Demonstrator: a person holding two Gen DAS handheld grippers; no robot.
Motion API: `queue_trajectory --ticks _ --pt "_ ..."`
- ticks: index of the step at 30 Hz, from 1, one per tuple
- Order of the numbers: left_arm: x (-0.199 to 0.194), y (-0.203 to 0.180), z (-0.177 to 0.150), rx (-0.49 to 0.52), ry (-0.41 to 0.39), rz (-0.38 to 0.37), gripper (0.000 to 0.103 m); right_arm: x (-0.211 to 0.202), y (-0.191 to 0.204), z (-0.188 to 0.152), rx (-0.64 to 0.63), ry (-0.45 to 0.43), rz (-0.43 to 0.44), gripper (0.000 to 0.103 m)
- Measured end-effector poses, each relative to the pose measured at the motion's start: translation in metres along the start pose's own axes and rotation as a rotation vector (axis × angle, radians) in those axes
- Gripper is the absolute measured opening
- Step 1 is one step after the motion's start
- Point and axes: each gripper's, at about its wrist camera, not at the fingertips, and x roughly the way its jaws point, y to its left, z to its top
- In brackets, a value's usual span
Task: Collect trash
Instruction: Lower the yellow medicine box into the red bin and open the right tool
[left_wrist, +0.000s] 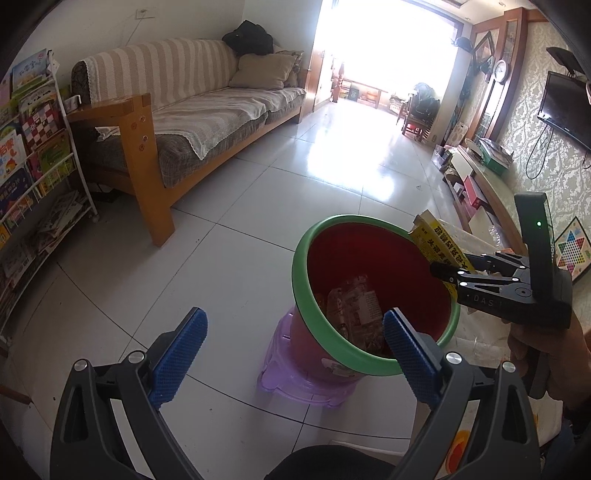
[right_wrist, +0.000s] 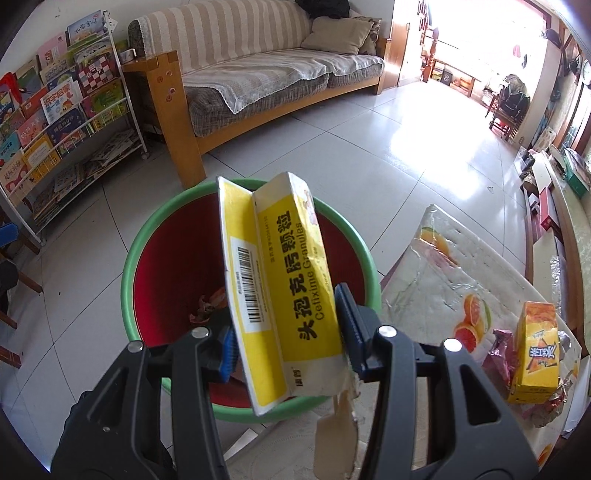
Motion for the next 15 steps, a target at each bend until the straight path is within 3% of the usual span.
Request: queue_trajectory --ticks 6,7,9,10,15 --pt "-0.001 -0.002 -0.006 -0.003 0.007 0.0 0.093 0.018 0.015 0.007 -0.034 0.043 0.013 0.049" --pt "0.0 -0.002 -0.007 -0.003 0.01 -0.001 0.093 0.019 0.016 0.008 -0.032 0.049 0.025 0.053" --pt "0.0 -0.002 -0.009 -0.004 0.015 -0.002 0.093 0.018 0.019 0.008 -0.035 0.055 0.036 0.072" --pt "0.0 -0.003 -0.01 -0.004 0.017 -0.005 0.093 0.015 0.019 0.008 -0.041 0.041 0.02 0.088" --pt "0.003 -0.011 -0.008 0.001 0.018 -0.008 0.095 -0.005 0.014 0.005 -0.043 0.001 -0.012 0.098"
